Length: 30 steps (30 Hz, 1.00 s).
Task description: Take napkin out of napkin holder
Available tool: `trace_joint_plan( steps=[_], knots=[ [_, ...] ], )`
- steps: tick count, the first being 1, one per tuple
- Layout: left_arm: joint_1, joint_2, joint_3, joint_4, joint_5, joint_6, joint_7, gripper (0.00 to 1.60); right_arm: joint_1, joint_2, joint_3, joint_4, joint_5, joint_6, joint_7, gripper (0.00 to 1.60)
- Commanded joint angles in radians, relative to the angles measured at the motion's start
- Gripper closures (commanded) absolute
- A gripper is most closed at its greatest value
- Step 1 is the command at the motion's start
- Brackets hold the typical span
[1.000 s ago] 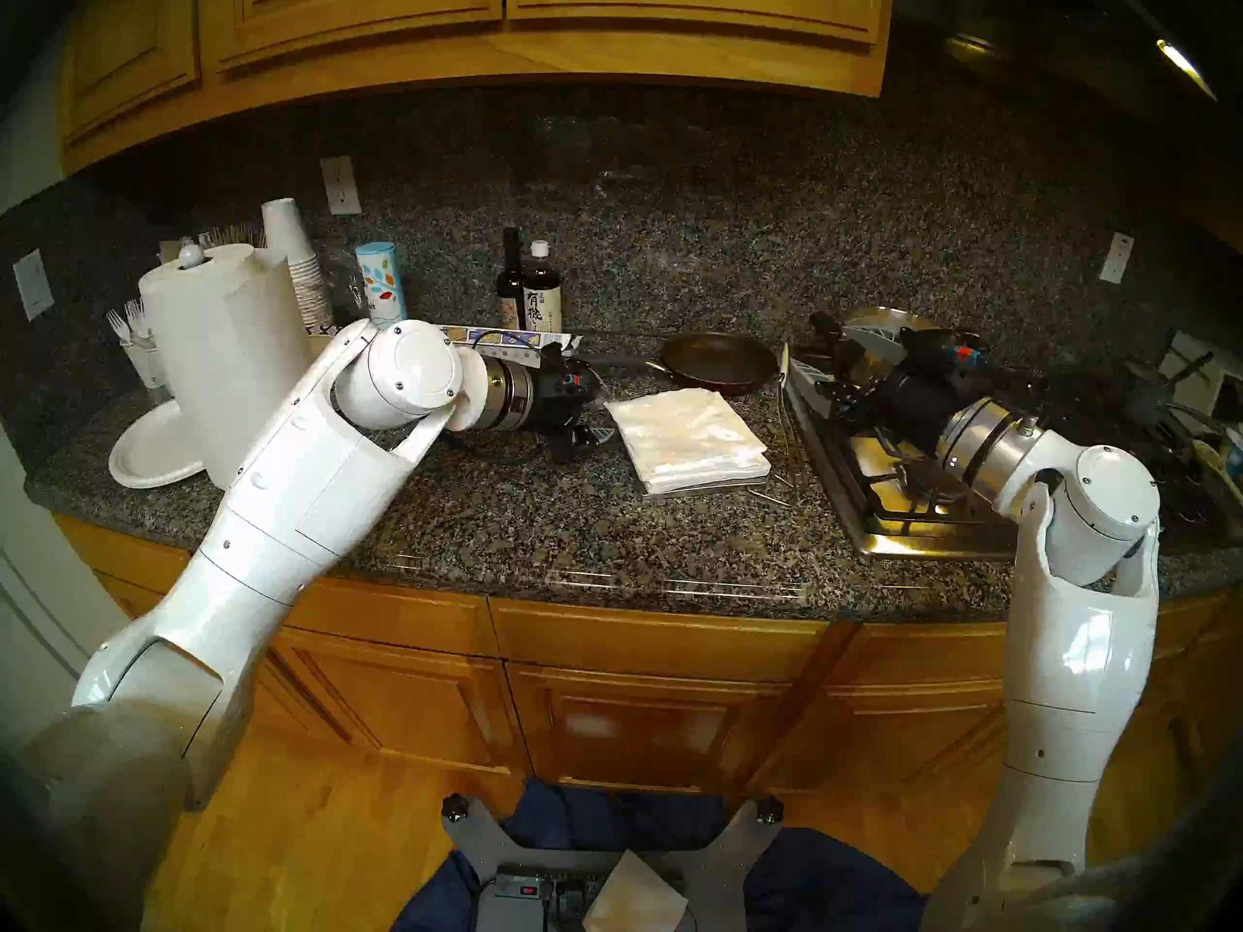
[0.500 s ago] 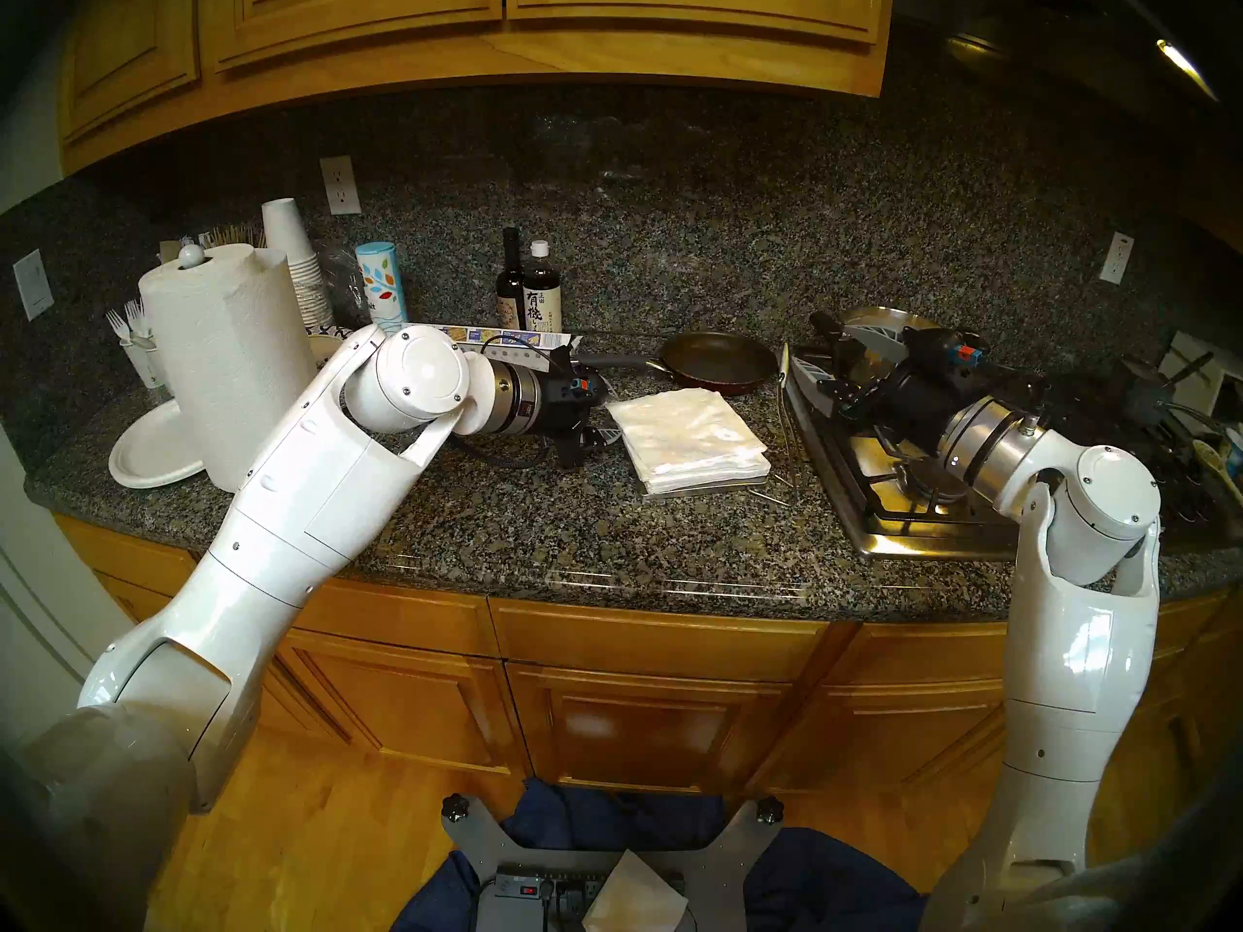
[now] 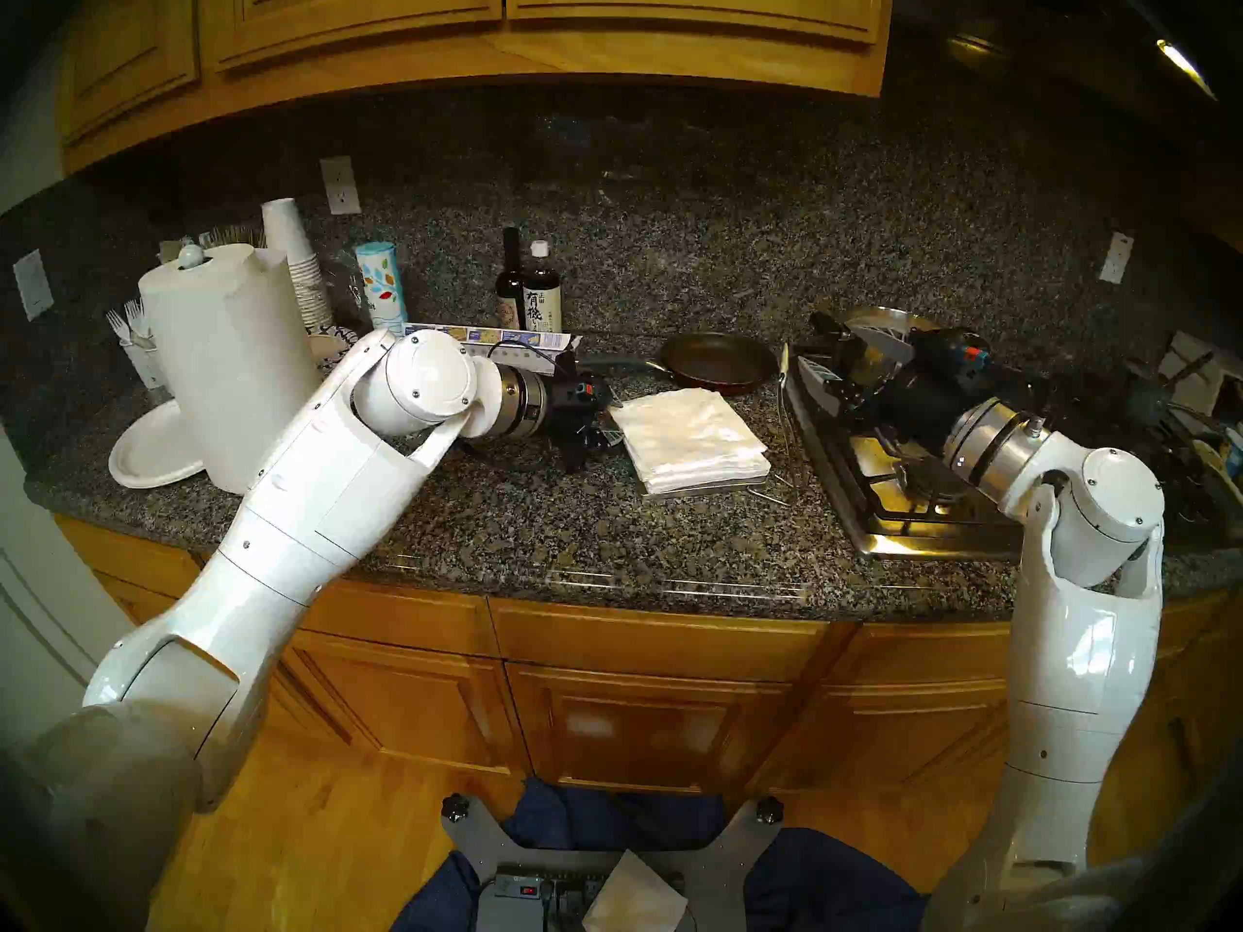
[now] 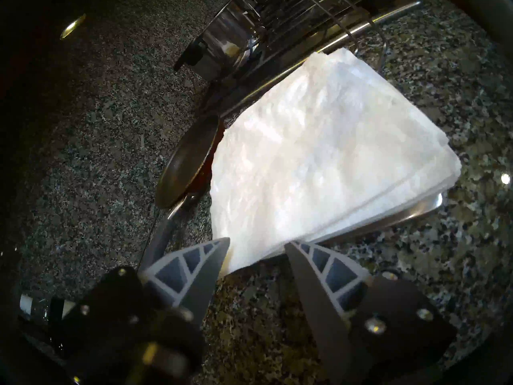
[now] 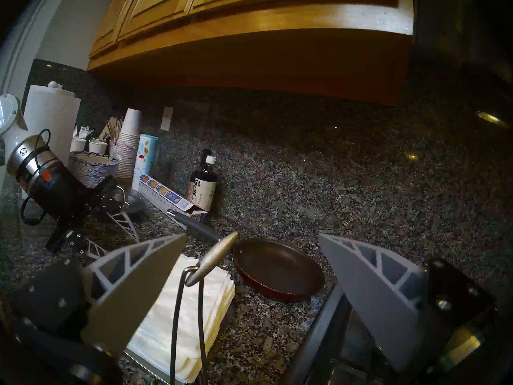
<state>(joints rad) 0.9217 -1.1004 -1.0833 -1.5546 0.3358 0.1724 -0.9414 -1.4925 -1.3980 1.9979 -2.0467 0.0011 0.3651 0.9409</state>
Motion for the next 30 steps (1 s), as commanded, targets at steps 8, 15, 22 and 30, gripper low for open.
trace_joint_plan(
  steps=[8, 15, 22, 30],
  knots=[
    [-0.05, -0.018, -0.015, -0.008, 0.003, -0.015, 0.005, 0.99, 0.016, 0.001, 0.003, -0.019, 0.004, -0.01, -0.004, 0.0],
    [-0.05, -0.022, -0.015, -0.008, 0.012, -0.014, 0.01, 1.6, 0.015, 0.002, 0.002, -0.02, 0.004, -0.01, -0.003, 0.0],
    [-0.043, -0.003, -0.04, -0.038, 0.02, -0.006, 0.023, 1.6, 0.02, 0.005, -0.001, -0.021, 0.004, -0.008, -0.002, 0.0],
    [-0.033, 0.007, -0.058, -0.065, 0.022, -0.001, 0.032, 1.6, 0.026, 0.006, -0.005, -0.019, 0.005, -0.008, -0.002, 0.0]
  ],
)
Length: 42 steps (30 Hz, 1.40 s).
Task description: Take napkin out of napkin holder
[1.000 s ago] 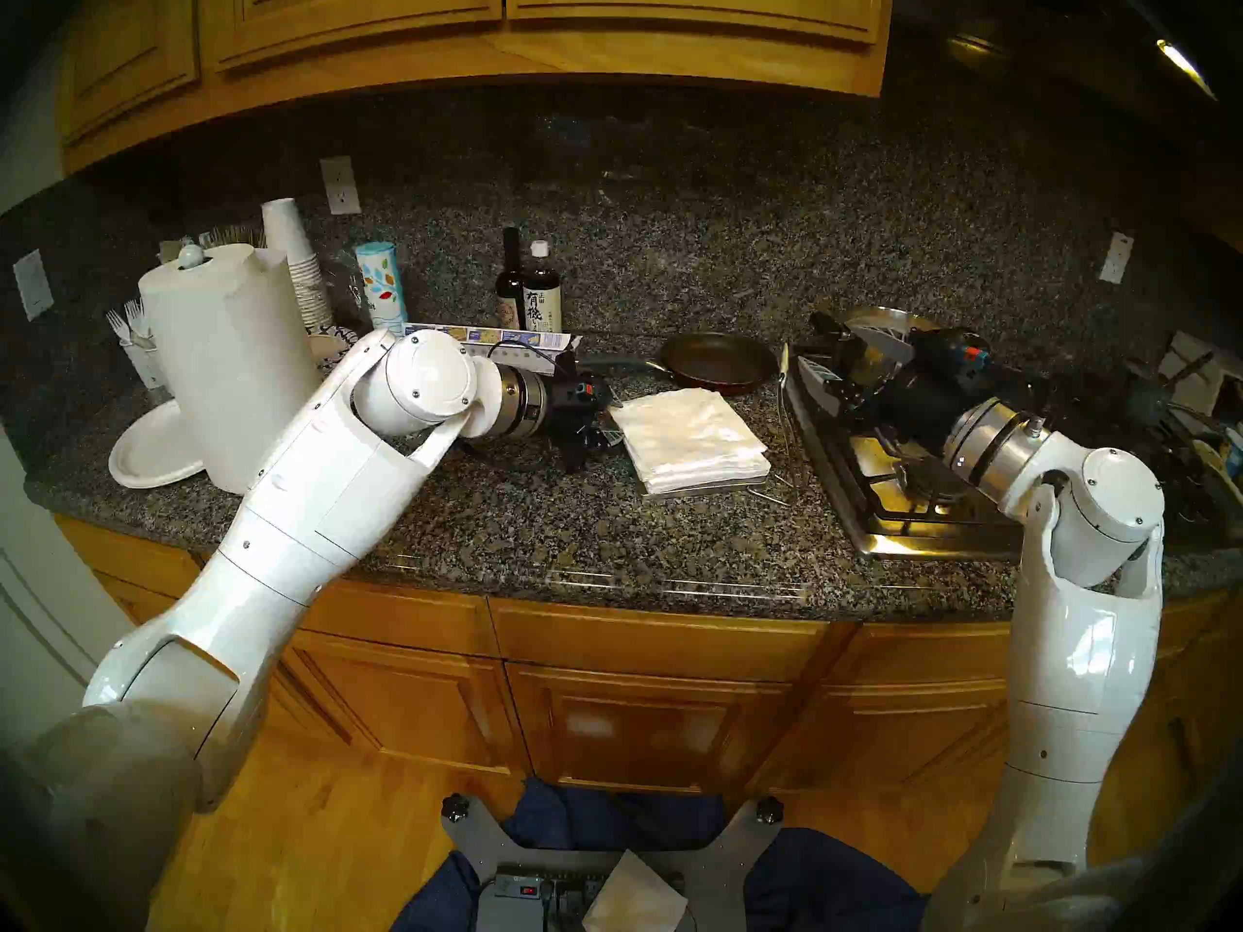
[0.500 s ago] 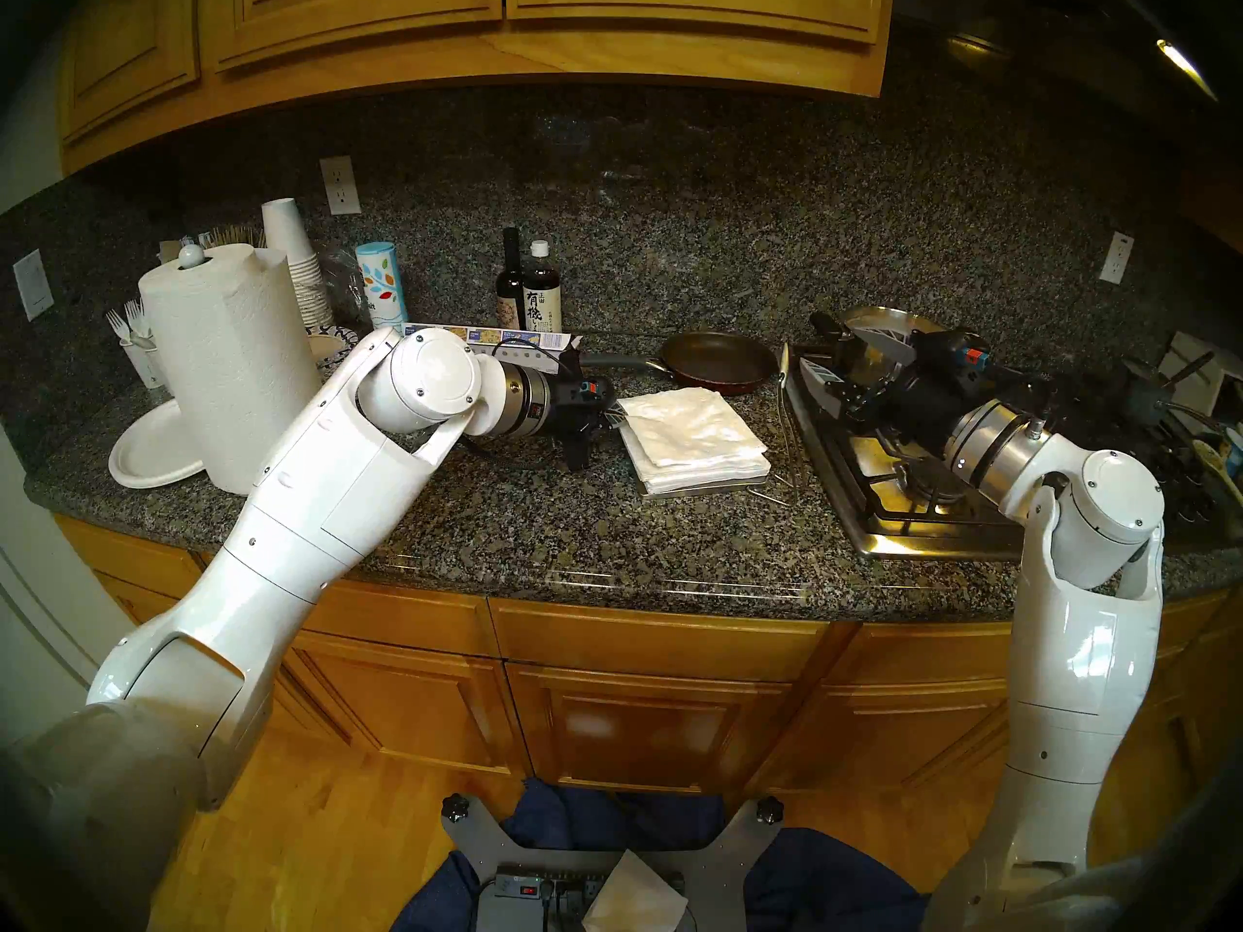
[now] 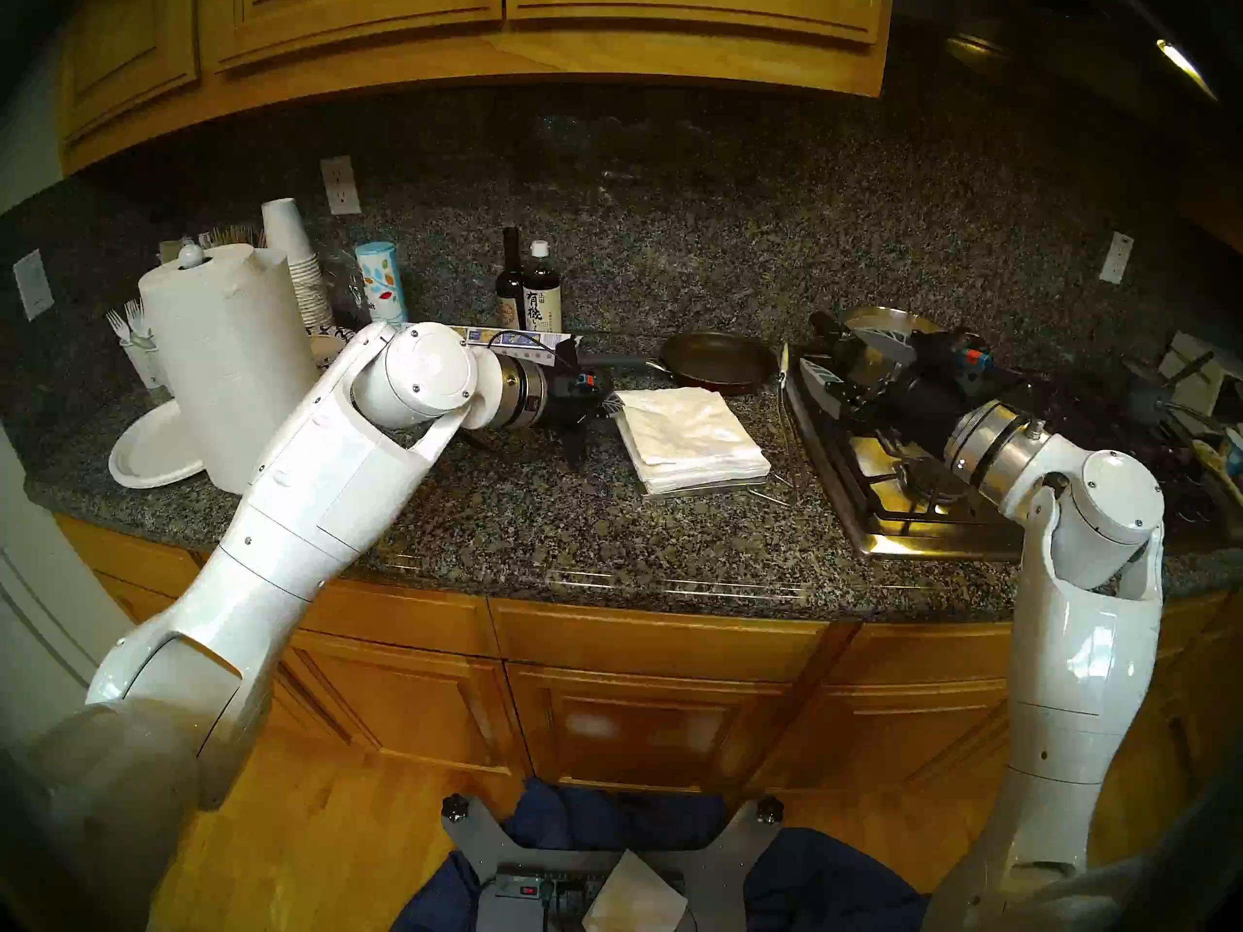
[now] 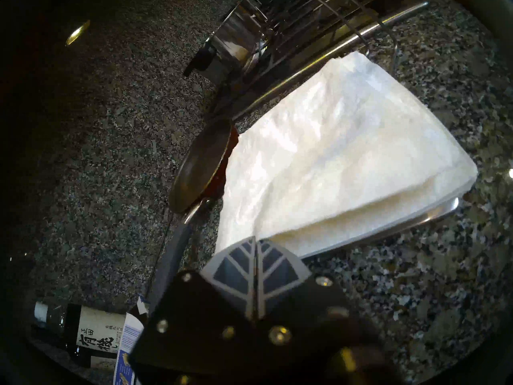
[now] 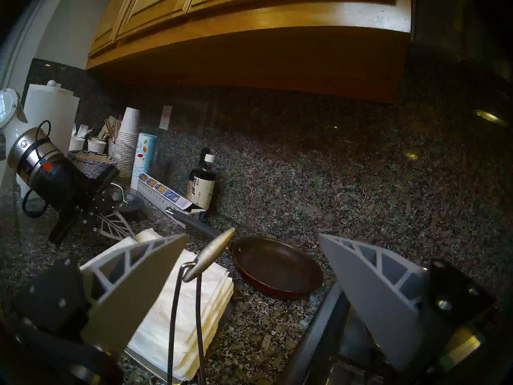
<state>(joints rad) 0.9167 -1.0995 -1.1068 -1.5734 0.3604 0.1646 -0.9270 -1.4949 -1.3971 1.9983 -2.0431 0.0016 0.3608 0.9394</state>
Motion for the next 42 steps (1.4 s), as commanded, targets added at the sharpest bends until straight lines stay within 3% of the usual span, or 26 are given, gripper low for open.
trace_joint_plan(
  steps=[1, 15, 23, 42],
  knots=[
    [-0.025, 0.006, -0.035, -0.05, -0.003, 0.009, 0.018, 1.6, 0.028, 0.005, -0.006, -0.023, 0.004, -0.004, -0.001, 0.0],
    [0.029, 0.06, -0.065, -0.062, 0.017, 0.062, 0.044, 1.6, 0.026, 0.007, -0.003, -0.027, 0.006, -0.005, -0.001, 0.0],
    [0.087, 0.112, -0.114, -0.128, -0.005, 0.076, 0.033, 1.6, 0.029, 0.008, -0.008, -0.027, 0.007, -0.005, 0.0, 0.0],
    [0.317, 0.281, -0.288, -0.31, -0.054, 0.177, 0.026, 1.6, 0.041, 0.012, -0.023, -0.012, 0.007, -0.007, -0.002, 0.0]
  ],
)
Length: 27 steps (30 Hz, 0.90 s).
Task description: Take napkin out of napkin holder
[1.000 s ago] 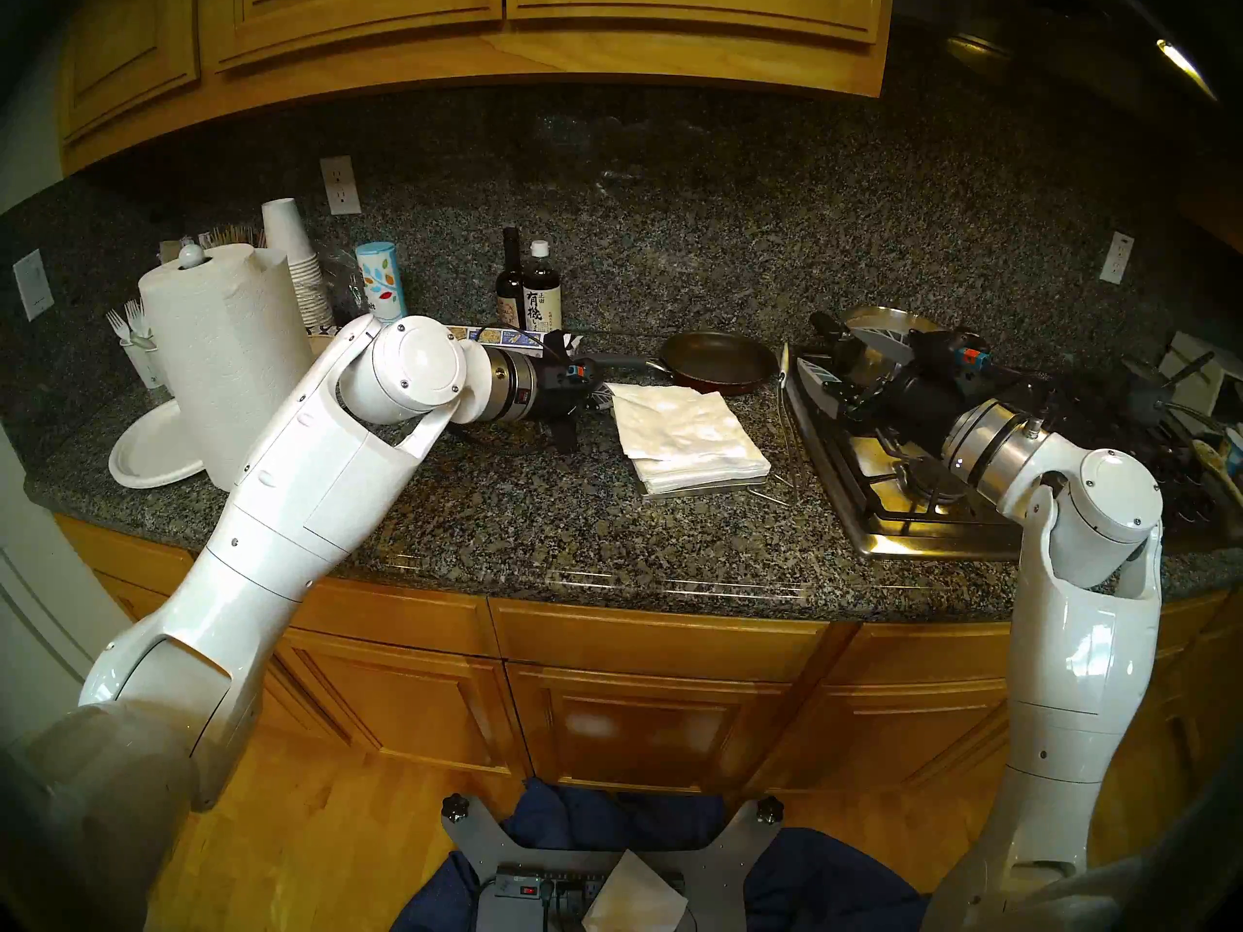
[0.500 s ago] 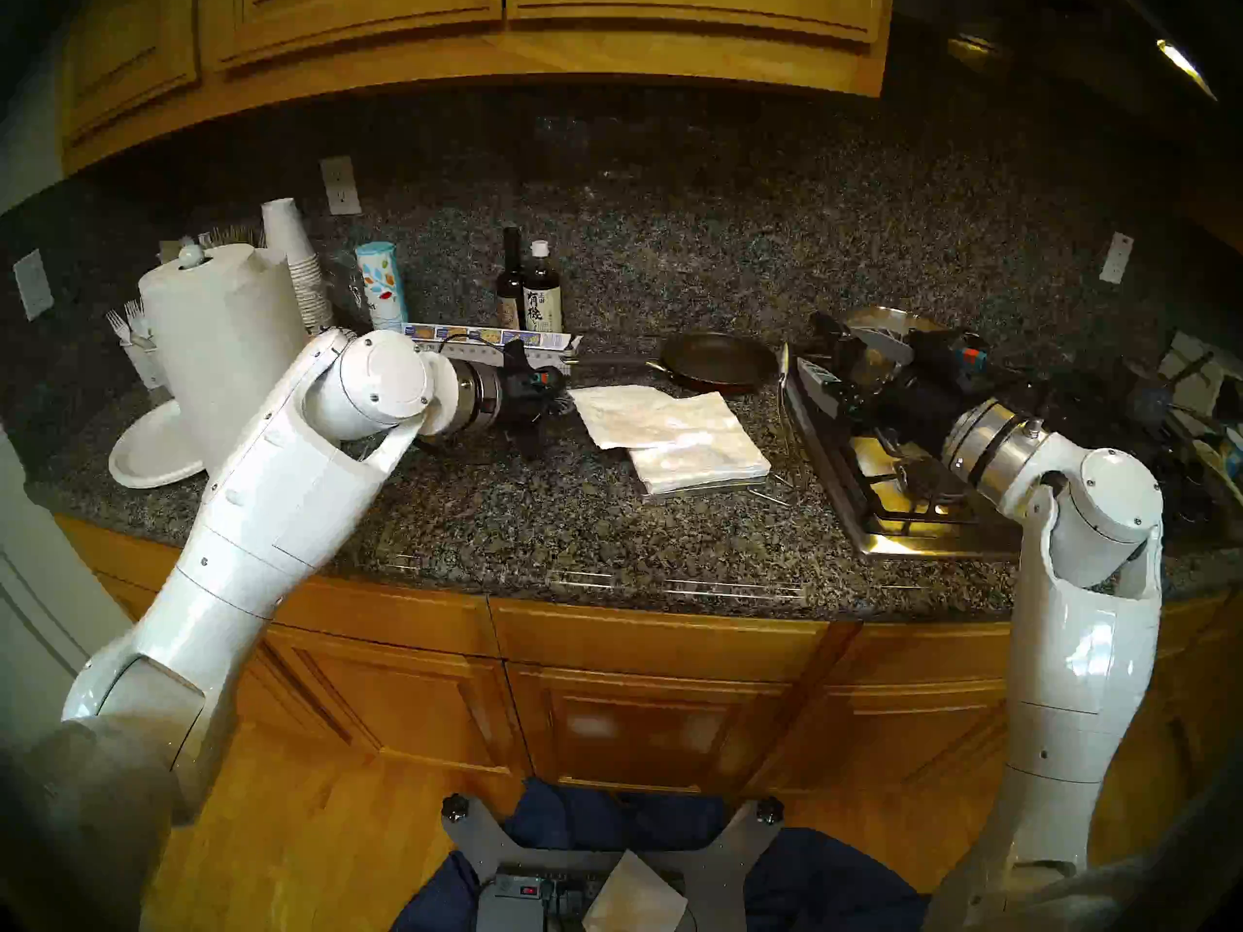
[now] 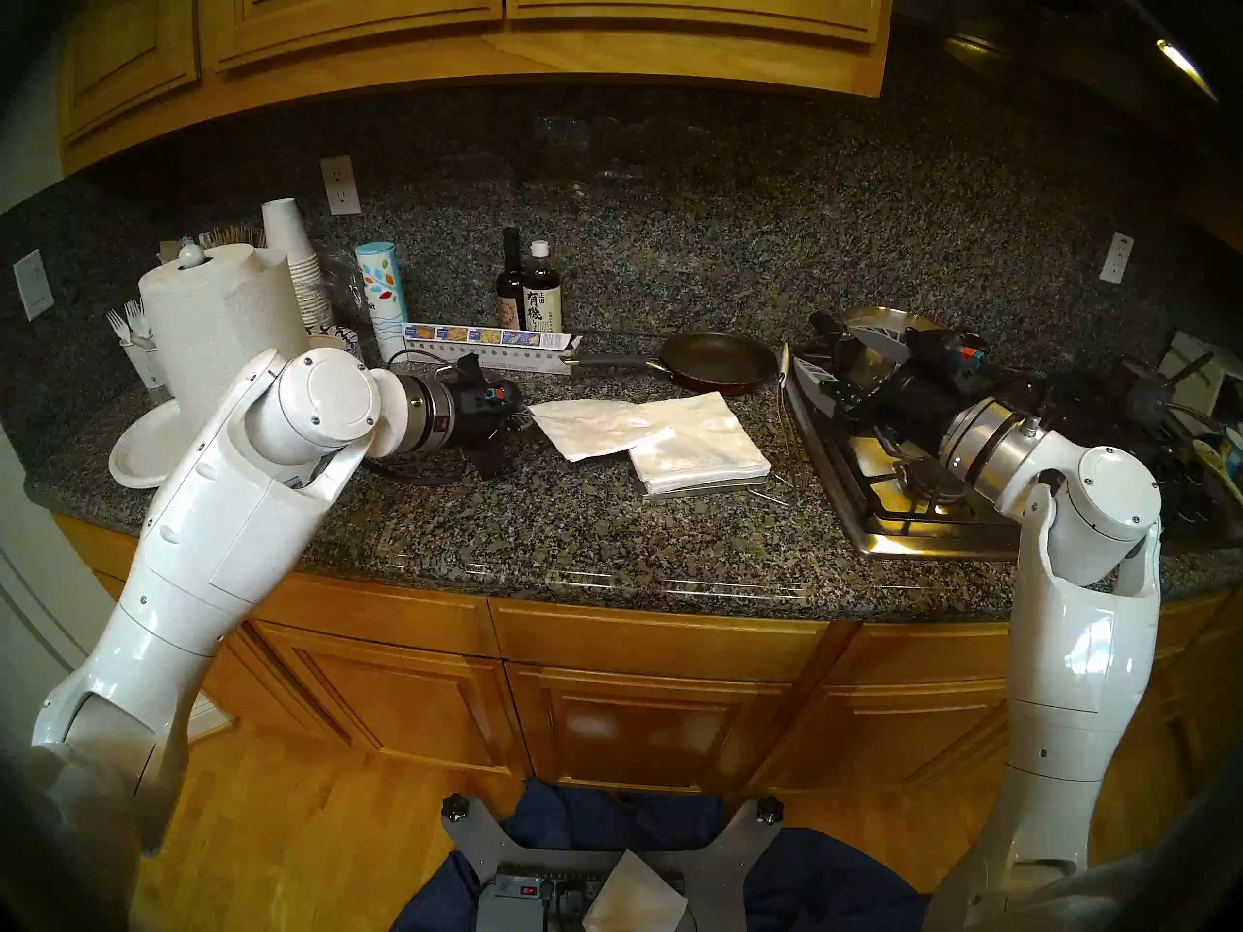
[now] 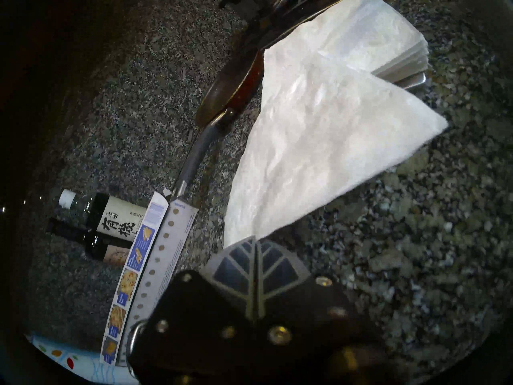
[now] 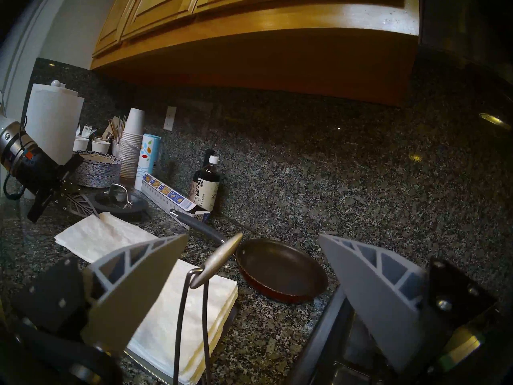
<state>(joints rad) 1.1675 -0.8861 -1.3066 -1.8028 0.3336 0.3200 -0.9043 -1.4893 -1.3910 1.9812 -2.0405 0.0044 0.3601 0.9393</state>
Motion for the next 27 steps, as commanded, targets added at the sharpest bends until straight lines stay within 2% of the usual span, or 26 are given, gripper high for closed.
trace_joint_plan(
  steps=[1, 13, 18, 19, 20, 21, 22, 27],
  knots=[
    [0.078, 0.07, -0.098, -0.087, -0.029, 0.029, 0.007, 1.6, 0.036, 0.006, -0.007, -0.014, 0.005, -0.006, -0.002, 0.0],
    [0.197, 0.106, -0.2, -0.109, -0.044, 0.06, 0.034, 1.6, 0.043, 0.008, -0.018, -0.012, 0.006, -0.006, -0.004, 0.0],
    [0.201, 0.092, -0.202, -0.11, -0.048, 0.05, 0.045, 1.6, 0.041, 0.009, -0.016, -0.012, 0.009, -0.008, -0.002, 0.0],
    [0.197, 0.096, -0.196, -0.109, -0.045, 0.043, 0.043, 1.47, 0.04, 0.009, -0.016, -0.013, 0.01, -0.008, -0.001, 0.0],
    [0.195, 0.095, -0.195, -0.112, -0.043, 0.046, 0.045, 1.04, 0.04, 0.009, -0.016, -0.014, 0.01, -0.008, -0.001, 0.0],
    [0.193, 0.096, -0.195, -0.114, -0.044, 0.048, 0.043, 0.87, 0.039, 0.009, -0.016, -0.014, 0.01, -0.008, -0.001, 0.0],
    [0.198, 0.105, -0.206, -0.126, -0.053, 0.048, 0.034, 0.0, 0.037, 0.009, -0.016, -0.016, 0.009, -0.007, -0.002, 0.0],
    [0.234, 0.126, -0.263, -0.148, -0.089, 0.046, 0.023, 0.0, 0.036, 0.01, -0.015, -0.017, 0.01, -0.007, 0.0, 0.0]
  ],
)
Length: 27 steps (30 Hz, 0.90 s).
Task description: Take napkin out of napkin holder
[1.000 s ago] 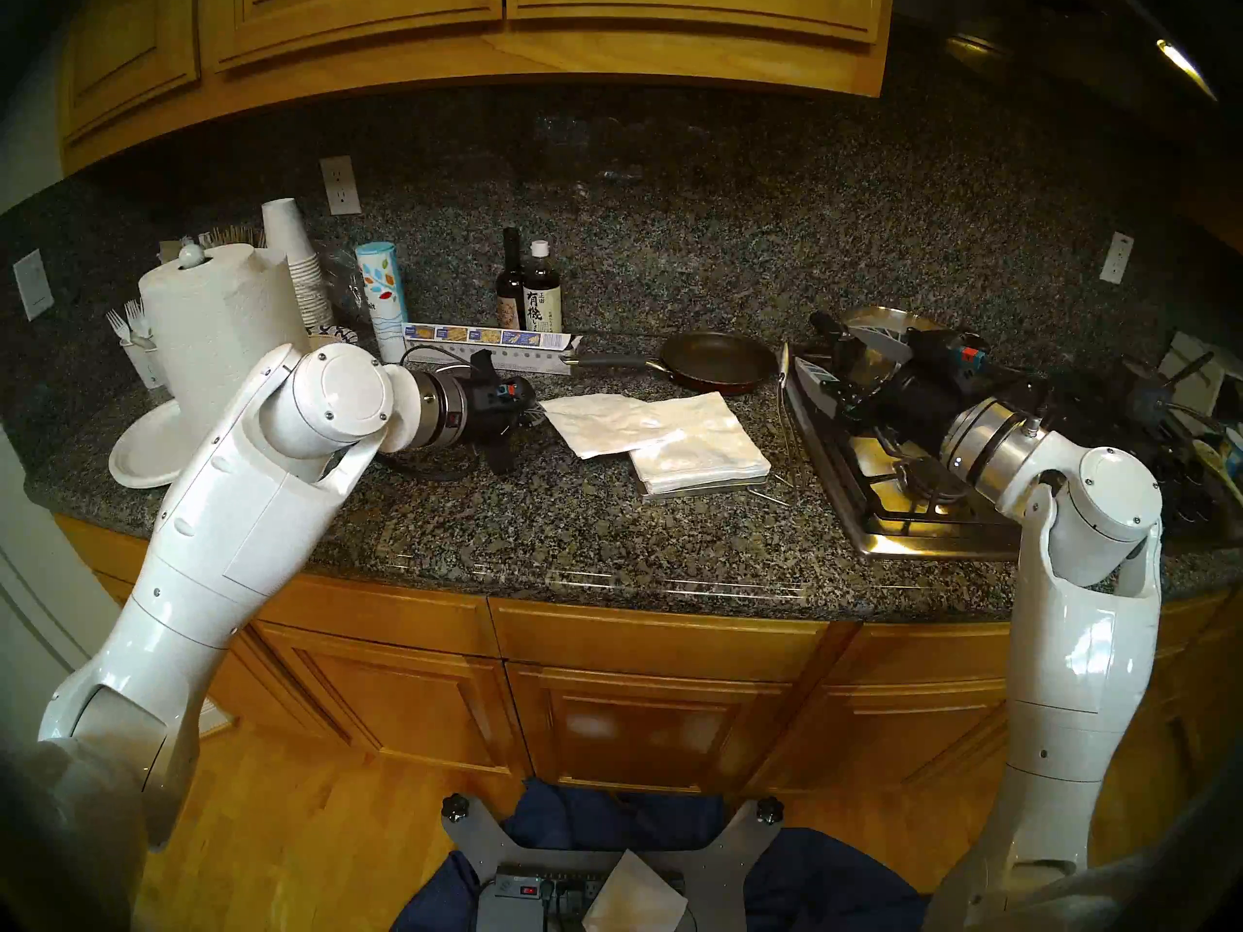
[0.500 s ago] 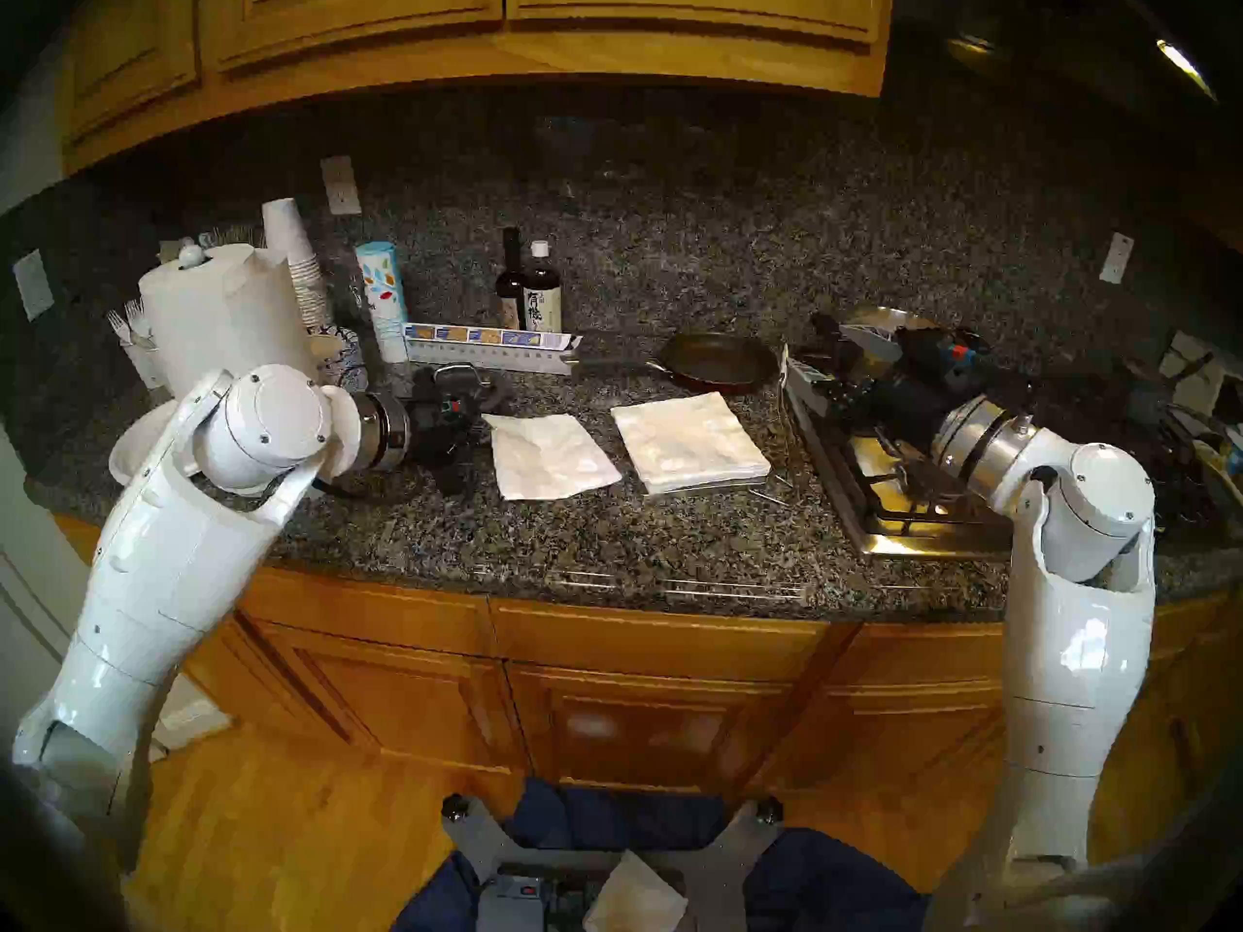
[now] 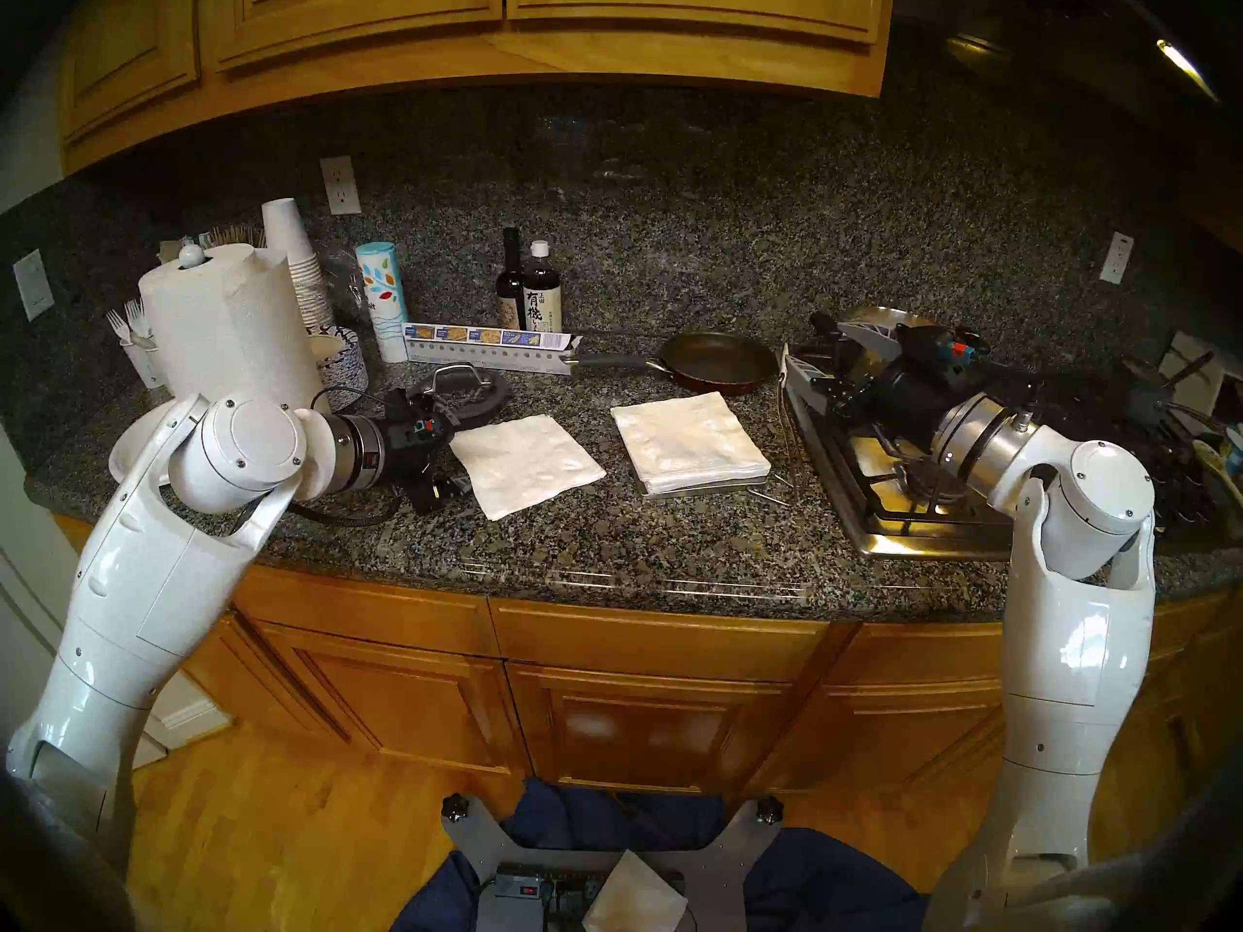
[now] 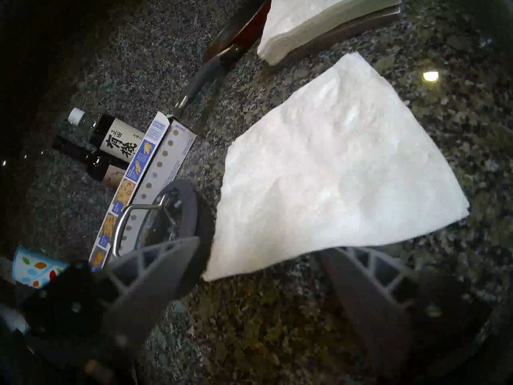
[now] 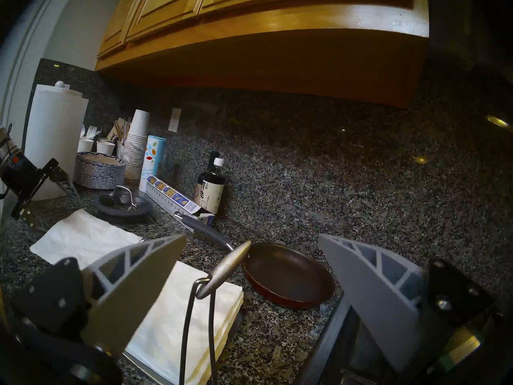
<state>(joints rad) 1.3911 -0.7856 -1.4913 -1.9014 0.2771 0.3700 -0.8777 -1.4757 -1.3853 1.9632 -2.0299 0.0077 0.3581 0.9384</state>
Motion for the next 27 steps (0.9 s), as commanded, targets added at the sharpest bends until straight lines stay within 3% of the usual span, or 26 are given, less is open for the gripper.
trace_joint_plan(
  steps=[1, 6, 12, 19, 27],
  knots=[
    [0.017, 0.031, -0.092, -0.054, -0.04, -0.005, -0.006, 0.0, 0.023, 0.004, 0.003, -0.028, 0.007, -0.005, 0.001, 0.0],
    [-0.006, 0.047, -0.141, -0.097, -0.058, -0.024, -0.012, 0.0, 0.029, 0.007, 0.002, -0.026, 0.008, -0.005, 0.001, 0.0],
    [-0.087, 0.048, -0.133, -0.112, -0.057, -0.049, -0.009, 0.0, 0.026, 0.01, 0.01, -0.032, 0.008, -0.004, 0.001, 0.0],
    [-0.131, -0.063, -0.029, -0.123, -0.09, -0.089, 0.038, 0.0, 0.011, 0.017, 0.04, -0.054, 0.01, -0.002, 0.002, 0.0],
    [-0.208, -0.165, 0.094, -0.052, -0.094, -0.119, 0.079, 0.0, -0.015, 0.015, 0.071, -0.08, 0.012, 0.002, 0.006, 0.0]
  ],
)
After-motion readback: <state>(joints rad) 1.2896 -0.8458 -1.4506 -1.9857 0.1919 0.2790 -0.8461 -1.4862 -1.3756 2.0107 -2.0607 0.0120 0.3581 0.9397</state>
